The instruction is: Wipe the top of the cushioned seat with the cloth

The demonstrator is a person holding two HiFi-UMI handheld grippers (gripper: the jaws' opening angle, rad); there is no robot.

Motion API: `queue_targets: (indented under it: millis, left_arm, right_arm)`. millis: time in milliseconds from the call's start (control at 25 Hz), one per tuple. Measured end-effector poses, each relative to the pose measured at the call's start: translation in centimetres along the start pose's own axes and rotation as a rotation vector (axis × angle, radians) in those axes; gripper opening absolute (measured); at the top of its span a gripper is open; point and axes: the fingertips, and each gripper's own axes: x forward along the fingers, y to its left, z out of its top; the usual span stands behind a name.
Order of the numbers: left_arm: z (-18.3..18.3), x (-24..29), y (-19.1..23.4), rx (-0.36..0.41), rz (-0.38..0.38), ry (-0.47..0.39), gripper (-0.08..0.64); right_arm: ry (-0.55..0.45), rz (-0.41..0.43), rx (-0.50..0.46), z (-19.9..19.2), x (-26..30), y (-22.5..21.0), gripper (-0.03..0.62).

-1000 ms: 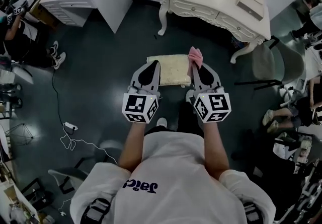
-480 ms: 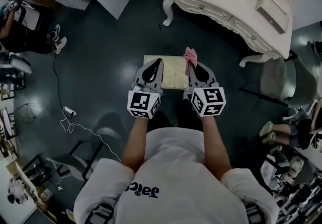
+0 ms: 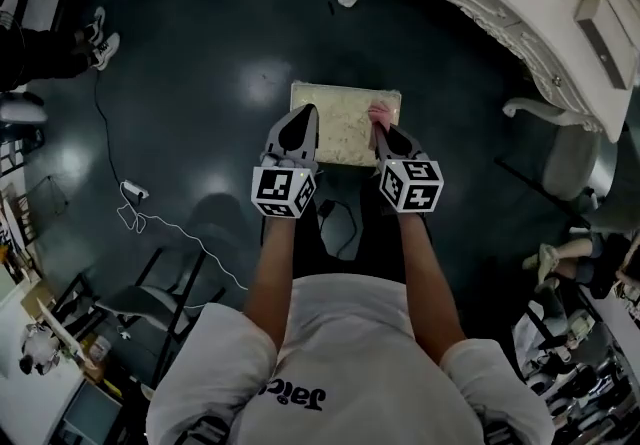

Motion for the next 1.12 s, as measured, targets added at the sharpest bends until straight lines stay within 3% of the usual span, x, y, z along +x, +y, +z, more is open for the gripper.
queue_targets:
  millis: [280, 520, 840, 1120]
  left_arm:
    - [-6.5, 1.4, 11.3, -0.050, -0.021, 0.078, 0.014]
    - [-10.9, 2.0, 18.2, -0.117, -0.011, 0.125, 0.014]
    - [-14.9, 3.2, 21.9, -0.151, -0.015, 0.174, 0.014]
    - [-16.3, 3.3, 23.0, -0.178, 0.003, 0.177, 0.014]
  right_arm:
    - [0.117, -0.047, 0.119, -6.2, 12.5, 2.7, 0.024]
    - [0.240, -0.028, 0.179, -10.7, 22.0, 7.2, 0.024]
    - [0.367, -0.068, 0.164, -13.9, 30.8, 7.9, 0.023]
    - [0.478, -0.152, 0.189, -16.4, 33.5, 6.8, 0.023]
